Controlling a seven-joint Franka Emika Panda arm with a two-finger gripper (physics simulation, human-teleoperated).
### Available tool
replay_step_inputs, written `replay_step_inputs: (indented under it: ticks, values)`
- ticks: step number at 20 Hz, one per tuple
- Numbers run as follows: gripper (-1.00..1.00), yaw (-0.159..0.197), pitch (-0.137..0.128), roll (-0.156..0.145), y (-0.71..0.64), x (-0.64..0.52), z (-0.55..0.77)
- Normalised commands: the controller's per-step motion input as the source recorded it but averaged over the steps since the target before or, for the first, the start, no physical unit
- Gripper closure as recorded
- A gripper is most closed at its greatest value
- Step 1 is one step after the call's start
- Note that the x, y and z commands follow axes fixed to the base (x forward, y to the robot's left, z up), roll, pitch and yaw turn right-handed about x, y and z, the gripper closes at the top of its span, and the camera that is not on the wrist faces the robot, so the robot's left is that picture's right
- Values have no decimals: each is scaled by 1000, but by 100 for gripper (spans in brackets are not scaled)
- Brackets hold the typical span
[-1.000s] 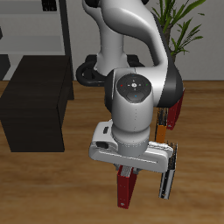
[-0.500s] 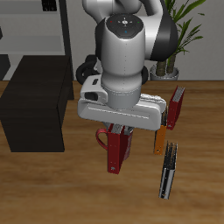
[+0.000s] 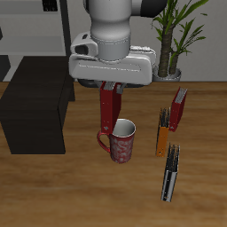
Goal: Place the right red book upright on top of the shelf
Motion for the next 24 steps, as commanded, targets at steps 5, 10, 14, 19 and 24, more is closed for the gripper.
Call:
replay_step_inputs:
  ticks: [5,10,14,19,24]
  values:
    - [100,42,-42,18,-68,-481,300]
    - [100,48,-44,44,-127,-768,331]
    - [100,60,17,8,-195,-525,75]
    - [100,42,6,9,-256,-422,78]
    - [100,23,-35,15,-324,-465,71]
